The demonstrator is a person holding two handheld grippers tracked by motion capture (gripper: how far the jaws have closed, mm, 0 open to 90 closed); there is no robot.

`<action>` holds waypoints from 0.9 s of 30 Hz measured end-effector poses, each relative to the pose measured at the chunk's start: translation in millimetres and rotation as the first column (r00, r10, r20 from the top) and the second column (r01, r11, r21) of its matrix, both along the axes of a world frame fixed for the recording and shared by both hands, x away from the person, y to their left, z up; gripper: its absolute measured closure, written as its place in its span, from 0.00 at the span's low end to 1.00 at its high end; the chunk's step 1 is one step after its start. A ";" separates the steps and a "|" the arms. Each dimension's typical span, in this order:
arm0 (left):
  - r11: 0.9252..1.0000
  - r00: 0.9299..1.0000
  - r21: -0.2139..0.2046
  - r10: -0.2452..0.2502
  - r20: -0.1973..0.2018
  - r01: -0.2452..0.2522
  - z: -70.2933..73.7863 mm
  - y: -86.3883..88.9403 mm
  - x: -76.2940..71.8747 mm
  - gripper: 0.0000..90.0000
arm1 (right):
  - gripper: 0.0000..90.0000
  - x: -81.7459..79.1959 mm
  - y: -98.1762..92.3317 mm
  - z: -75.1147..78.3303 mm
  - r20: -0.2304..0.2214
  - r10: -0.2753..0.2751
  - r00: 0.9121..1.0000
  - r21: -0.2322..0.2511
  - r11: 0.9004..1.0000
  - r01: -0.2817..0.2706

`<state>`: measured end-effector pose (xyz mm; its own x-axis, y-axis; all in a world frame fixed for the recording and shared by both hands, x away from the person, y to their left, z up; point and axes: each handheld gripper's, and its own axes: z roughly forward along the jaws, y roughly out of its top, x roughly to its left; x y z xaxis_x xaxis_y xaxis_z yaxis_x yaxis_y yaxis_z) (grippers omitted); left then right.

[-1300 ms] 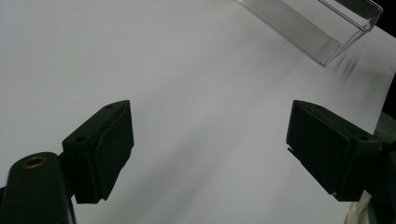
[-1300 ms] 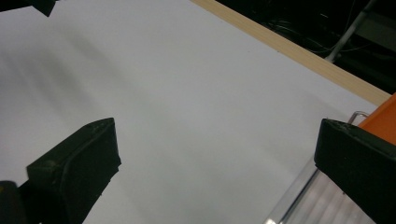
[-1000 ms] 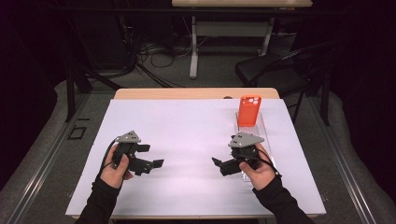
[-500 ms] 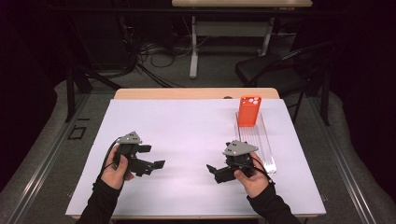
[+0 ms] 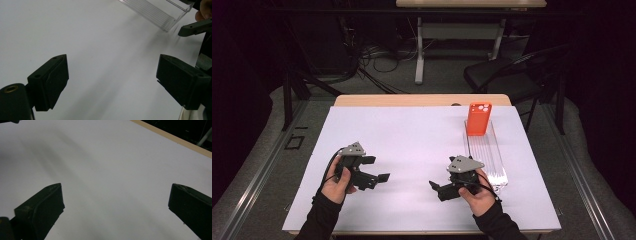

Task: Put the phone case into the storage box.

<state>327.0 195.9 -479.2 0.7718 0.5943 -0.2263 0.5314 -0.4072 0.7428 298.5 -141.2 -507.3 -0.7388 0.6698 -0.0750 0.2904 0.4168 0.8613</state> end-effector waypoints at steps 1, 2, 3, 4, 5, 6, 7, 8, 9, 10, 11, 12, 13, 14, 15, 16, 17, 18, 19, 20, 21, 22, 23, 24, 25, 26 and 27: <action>1.000 1.000 0.001 0.000 0.001 0.000 0.0 0.0 -0.1 0.12 | 0.00 -0.4 0.3 -0.5 0.000 0.001 1.000 0.001 1.000 -0.001; 1.000 1.000 0.001 -0.001 0.000 0.001 -0.1 0.0 -0.1 0.12 | 0.00 -0.7 0.4 -0.9 0.001 0.004 1.000 0.001 1.000 -0.004; 1.000 1.000 0.002 -0.002 0.000 0.002 -0.1 0.0 -0.1 0.12 | 0.00 -1.3 0.7 -1.3 -0.001 0.005 1.000 0.002 1.000 -0.005; 1.000 1.000 0.002 -0.002 0.000 0.002 -0.1 0.1 -0.1 0.12 | 0.00 -1.5 1.0 -1.9 0.000 0.006 1.000 0.002 1.000 -0.006; 1.000 1.000 0.002 -0.001 0.000 0.001 -0.1 0.1 -0.2 0.12 | 0.00 -1.8 1.2 -2.7 0.002 0.005 1.000 0.000 1.000 -0.005; 1.000 1.000 0.003 0.000 0.001 0.000 -0.2 0.1 -0.2 0.12 | 0.00 -2.1 1.4 -3.6 0.001 0.006 1.000 -0.001 1.000 -0.006; 1.000 1.000 0.002 -0.001 0.000 0.001 -0.1 0.3 -0.2 0.12 | 0.00 -2.4 1.7 -4.5 0.000 0.006 1.000 -0.003 1.000 -0.006; 1.000 1.000 0.002 0.000 0.000 0.000 -0.2 0.5 -0.2 0.12 | 0.00 -2.8 2.1 -5.5 -0.002 0.006 1.000 -0.002 1.000 -0.006; 1.000 1.000 0.002 0.002 0.000 -0.002 -0.2 0.5 -0.1 0.12 | 0.00 -3.1 2.6 -6.6 -0.003 0.006 1.000 -0.002 1.000 -0.006; 1.000 1.000 0.002 0.004 -0.001 -0.004 -0.3 0.4 -0.2 0.12 | 0.00 -3.2 2.9 -7.3 -0.004 0.007 1.000 -0.005 1.000 -0.007; 1.000 1.000 0.002 0.004 0.000 -0.004 -0.3 0.4 -0.2 0.12 | 0.00 -3.2 3.4 -8.1 -0.003 0.006 1.000 -0.006 1.000 -0.006; 1.000 1.000 0.003 0.002 0.000 -0.002 -0.2 0.4 -0.2 0.12 | 0.00 -3.2 3.9 -8.7 -0.002 0.006 1.000 -0.005 1.000 -0.006; 1.000 1.000 0.004 0.002 0.001 -0.002 -0.1 0.4 -0.3 0.12 | 0.00 -3.1 4.2 -9.3 -0.004 0.009 1.000 -0.003 1.000 -0.009; 1.000 1.000 0.004 0.002 0.003 -0.002 -0.1 0.5 -0.4 0.12 | 0.00 -3.3 4.5 -9.8 -0.007 0.009 1.000 -0.003 1.000 -0.009; 1.000 1.000 0.003 0.001 0.002 -0.001 0.0 0.6 -0.4 0.12 | 0.00 -3.6 5.0 -10.5 -0.006 0.009 1.000 -0.004 1.000 -0.009; 1.000 1.000 0.003 0.003 0.003 -0.003 0.0 0.7 -0.5 0.12 | 0.00 -3.7 5.2 -11.0 -0.006 0.011 1.000 -0.005 1.000 -0.011; 1.000 1.000 0.003 0.004 0.003 -0.004 0.0 0.8 -0.5 0.12 | 0.00 -4.0 5.7 -11.7 -0.008 0.013 1.000 -0.004 1.000 -0.013; 1.000 1.000 0.003 0.003 0.002 -0.003 0.0 0.8 -0.5 0.12 | 0.00 -4.3 6.2 -12.7 -0.009 0.014 1.000 -0.005 1.000 -0.014; 1.000 1.000 0.003 0.005 0.003 -0.005 -0.2 0.7 -0.6 0.12 | 0.00 -4.5 6.5 -13.2 -0.010 0.013 1.000 -0.006 1.000 -0.013; 1.000 1.000 0.003 0.005 0.003 -0.005 -0.2 0.7 -0.8 0.12 | 0.00 -4.5 6.8 -14.1 -0.009 0.014 1.000 -0.007 1.000 -0.014; 1.000 1.000 0.003 0.005 0.003 -0.005 -0.2 0.6 -0.8 0.12 | 0.00 -4.8 7.1 -14.7 -0.011 0.014 1.000 -0.008 1.000 -0.014; 1.000 1.000 0.004 0.005 0.003 -0.005 -0.1 0.7 -0.8 0.12 | 0.00 -5.1 7.2 -15.3 -0.013 0.013 1.000 -0.009 1.000 -0.013; 1.000 1.000 0.003 0.005 0.004 -0.005 -0.1 0.7 -0.8 0.12 | 0.00 -5.1 7.5 -16.0 -0.012 0.015 1.000 -0.005 1.000 -0.015; 1.000 1.000 0.003 0.005 0.003 -0.005 -0.1 1.0 -0.8 0.12 | 0.00 -5.3 7.7 -16.5 -0.011 0.015 1.000 -0.005 1.000 -0.016; 1.000 1.000 0.002 0.005 0.004 -0.005 -0.1 1.1 -0.8 0.12 | 0.00 -5.5 7.8 -16.9 -0.012 0.015 1.000 -0.005 1.000 -0.015; 1.000 1.000 0.002 0.005 0.004 -0.005 -0.1 1.2 -0.8 0.12 | 0.00 -5.4 7.8 -17.3 -0.011 0.017 1.000 -0.004 1.000 -0.017; 1.000 1.000 0.000 0.005 0.005 -0.005 -0.3 1.2 -0.7 0.12 | 0.00 -5.5 7.8 -17.7 -0.014 0.016 1.000 -0.002 1.000 -0.016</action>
